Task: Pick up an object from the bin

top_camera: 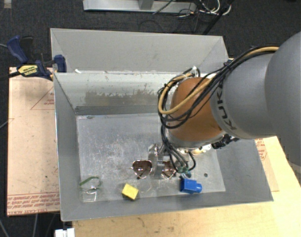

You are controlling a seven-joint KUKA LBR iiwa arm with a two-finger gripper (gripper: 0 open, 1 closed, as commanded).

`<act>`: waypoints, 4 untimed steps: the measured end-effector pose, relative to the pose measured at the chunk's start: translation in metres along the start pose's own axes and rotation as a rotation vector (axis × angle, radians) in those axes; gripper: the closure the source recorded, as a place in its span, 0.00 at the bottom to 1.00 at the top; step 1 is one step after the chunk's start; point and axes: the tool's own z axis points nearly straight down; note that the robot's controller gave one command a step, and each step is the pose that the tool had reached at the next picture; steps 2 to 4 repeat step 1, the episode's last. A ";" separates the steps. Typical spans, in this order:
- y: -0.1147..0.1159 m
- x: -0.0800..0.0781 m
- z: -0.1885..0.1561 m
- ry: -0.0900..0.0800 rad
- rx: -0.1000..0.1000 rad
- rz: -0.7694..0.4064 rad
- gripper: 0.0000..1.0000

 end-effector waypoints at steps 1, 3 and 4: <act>0.000 -0.001 -0.013 -0.006 -0.001 0.000 1.00; 0.000 -0.001 -0.013 -0.006 -0.001 0.000 1.00; 0.000 -0.001 -0.013 -0.006 -0.001 0.000 1.00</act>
Offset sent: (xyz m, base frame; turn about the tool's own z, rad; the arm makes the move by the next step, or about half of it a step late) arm 0.0000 -0.0001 0.0534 0.0000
